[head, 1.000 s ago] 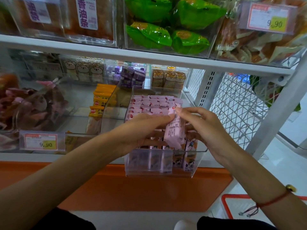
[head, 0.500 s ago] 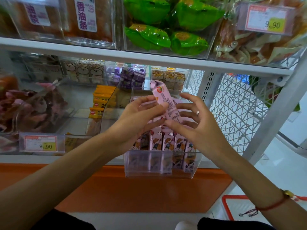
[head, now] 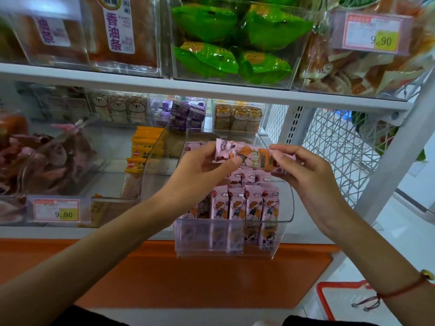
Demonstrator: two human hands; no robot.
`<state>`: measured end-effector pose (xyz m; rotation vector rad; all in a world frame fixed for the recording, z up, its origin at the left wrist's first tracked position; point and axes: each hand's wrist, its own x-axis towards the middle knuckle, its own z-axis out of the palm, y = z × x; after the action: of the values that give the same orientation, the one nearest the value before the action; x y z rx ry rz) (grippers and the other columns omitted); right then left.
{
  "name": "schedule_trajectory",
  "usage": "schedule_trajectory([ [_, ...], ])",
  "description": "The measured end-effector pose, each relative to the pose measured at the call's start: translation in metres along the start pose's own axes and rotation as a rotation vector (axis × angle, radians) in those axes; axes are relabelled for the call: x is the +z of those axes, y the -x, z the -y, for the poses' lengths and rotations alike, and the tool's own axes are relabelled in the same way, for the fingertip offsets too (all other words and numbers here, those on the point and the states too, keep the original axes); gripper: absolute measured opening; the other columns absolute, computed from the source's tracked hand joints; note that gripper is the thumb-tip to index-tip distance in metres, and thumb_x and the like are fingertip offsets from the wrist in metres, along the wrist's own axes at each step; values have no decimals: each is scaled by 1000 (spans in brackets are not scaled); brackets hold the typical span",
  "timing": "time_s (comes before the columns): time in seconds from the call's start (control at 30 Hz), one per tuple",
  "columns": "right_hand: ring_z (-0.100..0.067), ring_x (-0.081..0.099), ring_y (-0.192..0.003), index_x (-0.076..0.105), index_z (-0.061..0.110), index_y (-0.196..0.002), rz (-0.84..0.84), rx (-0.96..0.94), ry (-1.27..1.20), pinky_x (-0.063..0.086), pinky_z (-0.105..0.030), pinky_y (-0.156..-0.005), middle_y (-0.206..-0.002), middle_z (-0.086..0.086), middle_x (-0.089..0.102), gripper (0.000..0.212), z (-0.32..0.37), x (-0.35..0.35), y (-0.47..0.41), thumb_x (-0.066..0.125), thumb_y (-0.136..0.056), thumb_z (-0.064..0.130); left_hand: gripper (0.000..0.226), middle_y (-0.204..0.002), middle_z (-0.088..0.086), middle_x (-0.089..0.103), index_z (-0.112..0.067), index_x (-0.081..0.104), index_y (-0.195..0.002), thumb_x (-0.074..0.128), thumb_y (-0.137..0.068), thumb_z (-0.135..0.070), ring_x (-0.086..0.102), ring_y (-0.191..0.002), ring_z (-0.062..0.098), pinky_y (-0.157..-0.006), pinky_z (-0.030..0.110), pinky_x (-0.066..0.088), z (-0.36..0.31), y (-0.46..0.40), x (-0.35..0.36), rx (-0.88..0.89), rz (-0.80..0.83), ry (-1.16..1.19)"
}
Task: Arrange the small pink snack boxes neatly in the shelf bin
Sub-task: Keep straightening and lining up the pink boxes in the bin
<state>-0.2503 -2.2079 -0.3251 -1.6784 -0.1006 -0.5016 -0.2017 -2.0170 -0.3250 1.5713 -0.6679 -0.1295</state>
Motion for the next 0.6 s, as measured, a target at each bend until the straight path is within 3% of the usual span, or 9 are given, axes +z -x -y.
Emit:
schedule_trajectory([
  [0.1, 3, 65, -86, 66, 24, -104, -21, -45, 105, 50, -11, -72, -86, 18, 70, 33, -5, -1, 1, 63, -75, 39, 19, -98, -3, 73, -20, 66, -101, 63, -84, -27, 69, -88, 9, -69, 12, 52, 0, -5, 0, 14, -69, 36],
  [0.17, 6, 60, -94, 60, 27, -114, -130, -85, 277, 48, -10, -74, -97, 18, 67, 33, -10, -5, 0, 65, -82, 36, 17, -96, -3, 73, -17, 65, -103, 64, -87, -24, 69, -86, 6, -68, 11, 52, 2, -14, -2, 45, -165, 13],
  [0.23, 0, 55, -100, 52, 24, -123, -218, -78, 433, 46, -18, -84, -109, 12, 60, 38, -16, -12, -2, 64, -88, 28, 18, -95, -7, 71, -19, 63, -104, 67, -87, -23, 69, -84, 3, -65, 9, 51, 7, -29, -4, 57, -263, -45],
  [0.33, -9, 49, -105, 40, 21, -134, -112, 51, 595, 42, -28, -90, -116, 8, 50, 45, -27, -20, 0, 56, -93, 26, 21, -94, -13, 65, -25, 57, -103, 69, -86, -21, 63, -82, 1, -58, 5, 47, 17, -58, -1, 48, -333, -147],
  [0.47, -11, 61, -94, 45, 22, -129, -6, 111, 589, 46, -19, -74, -114, 4, 58, 34, -36, -20, 3, 46, -97, 30, 32, -97, -14, 61, -19, 57, -113, 71, -84, -18, 58, -88, 1, -62, 2, 45, 32, -95, 14, 43, -280, -232],
  [0.6, -5, 64, -90, 48, 30, -121, 6, 79, 583, 47, -14, -70, -110, 9, 60, 25, -38, -22, 4, 45, -96, 34, 38, -111, -2, 63, -13, 58, -119, 71, -84, -18, 59, -101, 13, -81, 20, 48, 50, -111, 27, 0, -160, -382],
])
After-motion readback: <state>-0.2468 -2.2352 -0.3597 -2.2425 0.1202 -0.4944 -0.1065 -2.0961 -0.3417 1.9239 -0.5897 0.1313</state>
